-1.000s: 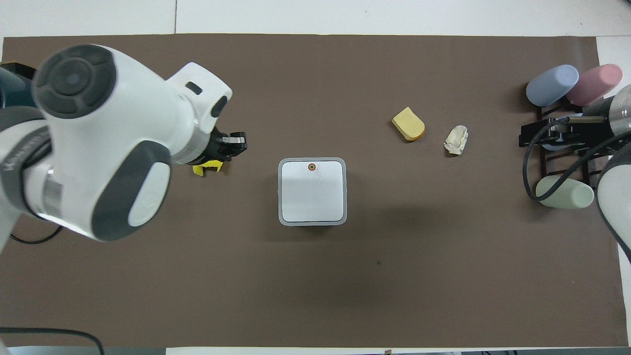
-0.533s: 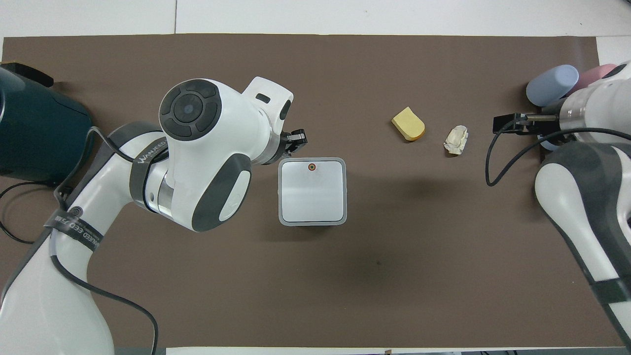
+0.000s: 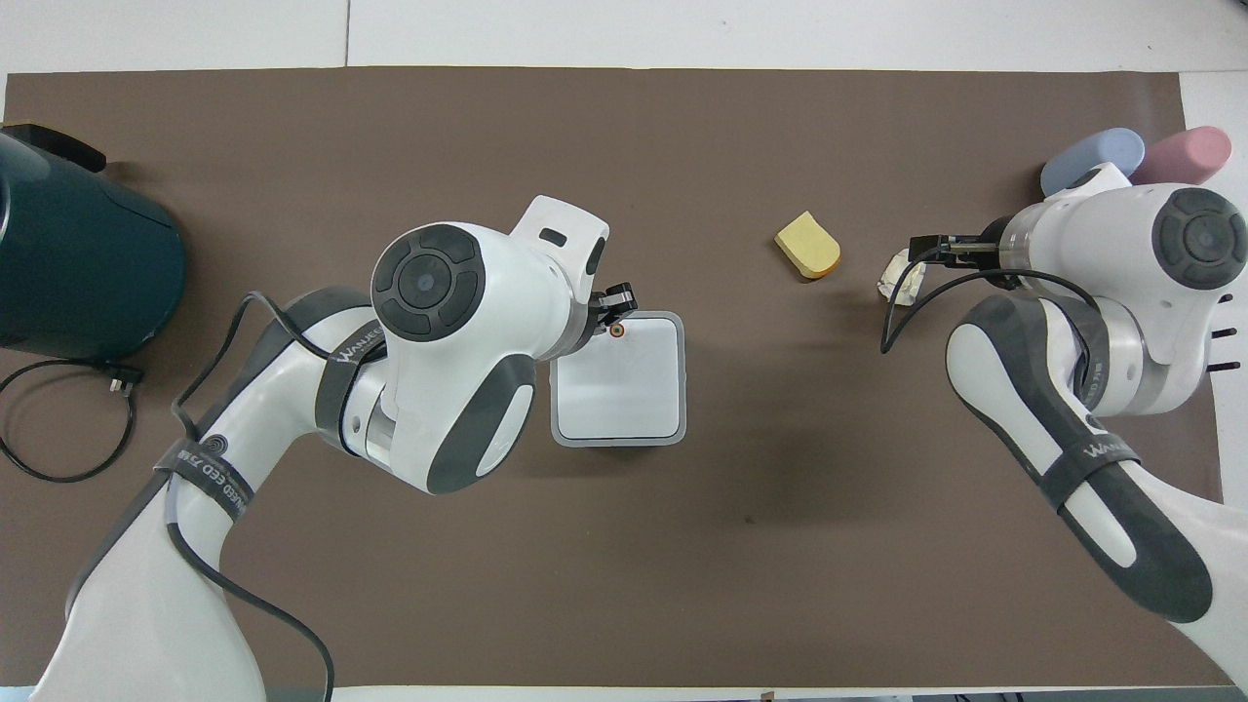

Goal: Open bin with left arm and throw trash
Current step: 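Lift the bin lid with the left gripper while the right gripper grasps the paper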

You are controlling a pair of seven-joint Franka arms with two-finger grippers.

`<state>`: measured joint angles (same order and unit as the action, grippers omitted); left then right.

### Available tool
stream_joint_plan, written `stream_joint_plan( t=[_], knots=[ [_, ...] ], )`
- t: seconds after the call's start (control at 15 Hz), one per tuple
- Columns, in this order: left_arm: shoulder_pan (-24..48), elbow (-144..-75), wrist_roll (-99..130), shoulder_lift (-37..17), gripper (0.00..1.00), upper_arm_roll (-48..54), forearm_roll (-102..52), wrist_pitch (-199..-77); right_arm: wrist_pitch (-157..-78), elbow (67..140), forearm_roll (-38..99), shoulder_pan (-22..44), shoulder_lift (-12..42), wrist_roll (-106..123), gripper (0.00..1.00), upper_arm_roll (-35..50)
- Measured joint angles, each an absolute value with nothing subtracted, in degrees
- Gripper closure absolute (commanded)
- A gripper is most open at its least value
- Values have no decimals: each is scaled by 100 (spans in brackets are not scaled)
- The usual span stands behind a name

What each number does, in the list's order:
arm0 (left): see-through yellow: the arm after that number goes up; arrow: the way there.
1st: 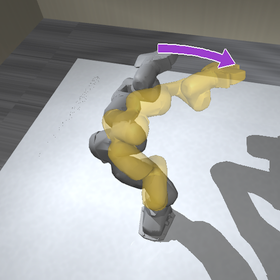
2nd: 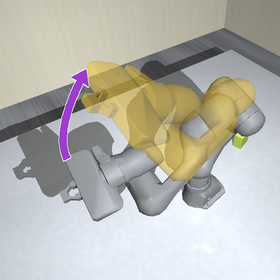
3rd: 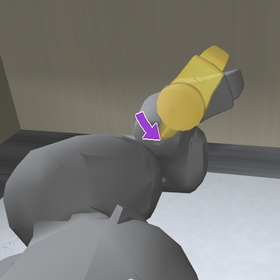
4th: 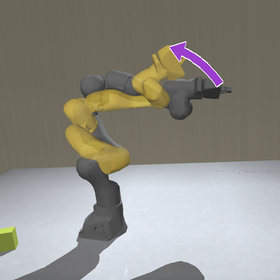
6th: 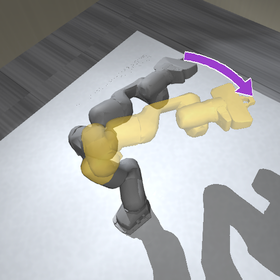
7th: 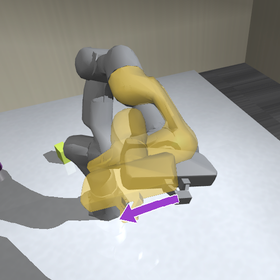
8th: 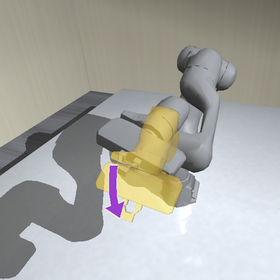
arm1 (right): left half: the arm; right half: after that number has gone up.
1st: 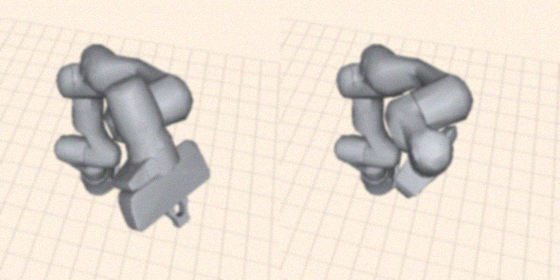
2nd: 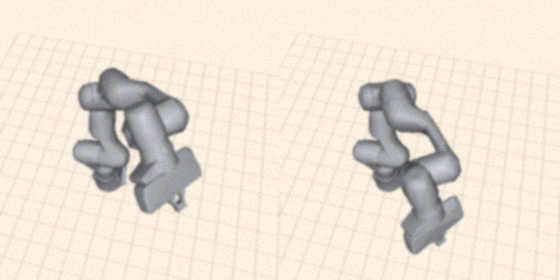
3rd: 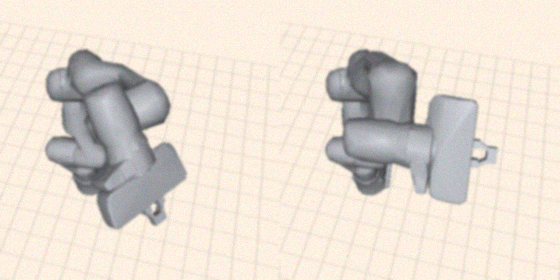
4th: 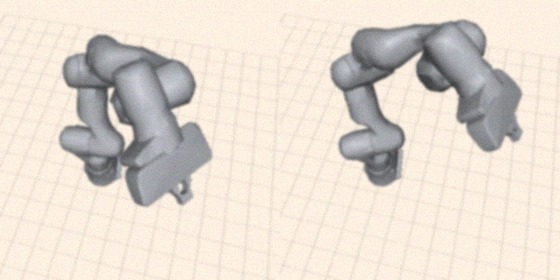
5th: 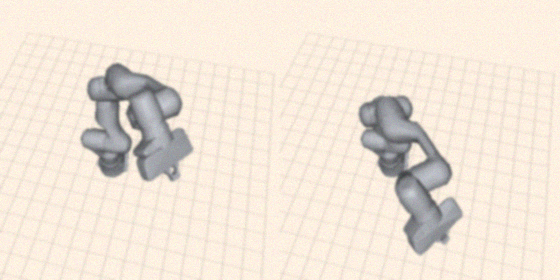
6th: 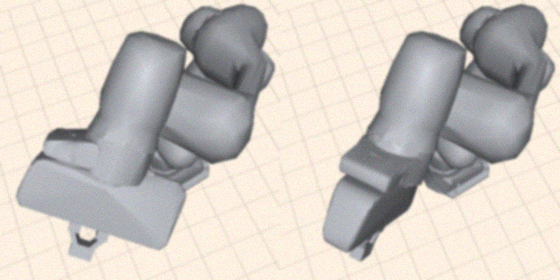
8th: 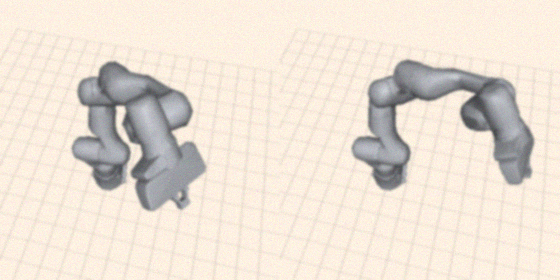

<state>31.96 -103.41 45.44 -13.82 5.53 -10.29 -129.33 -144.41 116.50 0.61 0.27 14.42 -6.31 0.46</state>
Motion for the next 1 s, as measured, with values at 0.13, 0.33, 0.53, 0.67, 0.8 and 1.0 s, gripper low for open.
stream_joint_plan(
  t=[0.13, 0.33, 0.53, 0.67, 0.8, 1.0],
  knots=[
    [3199, -10344, 4547, -1381, 100, 550, -1056, -12975, -14660, 11677, 74, 112, 1644, -690, 24, 53],
    [3209, -10351, 4546, -1382, 100, 551, -1060, -12986, -14760, 11712, 76, 319, 1793, -890, 100, 63],
    [3324, -10406, 4525, -1402, 100, 554, -1060, -13037, -14760, 11744, 78, 516, 1796, -1025, 100, 69],
    [3367, -10429, 4451, -1416, 100, 554, -1060, -13047, -14760, 11762, 78, 499, 1792, -1029, 100, 61],
    [3418, -10471, 4405, -1418, 100, 553, -1060, -13050, -14751, 11766, 78, 475, 1736, -1029, 100, 39],
    [3454, -10513, 4368, -1419, 100, 555, -1060, -13068, -14173, 11681, 78, 478, 1302, -1029, 100, 34]
  ],
)
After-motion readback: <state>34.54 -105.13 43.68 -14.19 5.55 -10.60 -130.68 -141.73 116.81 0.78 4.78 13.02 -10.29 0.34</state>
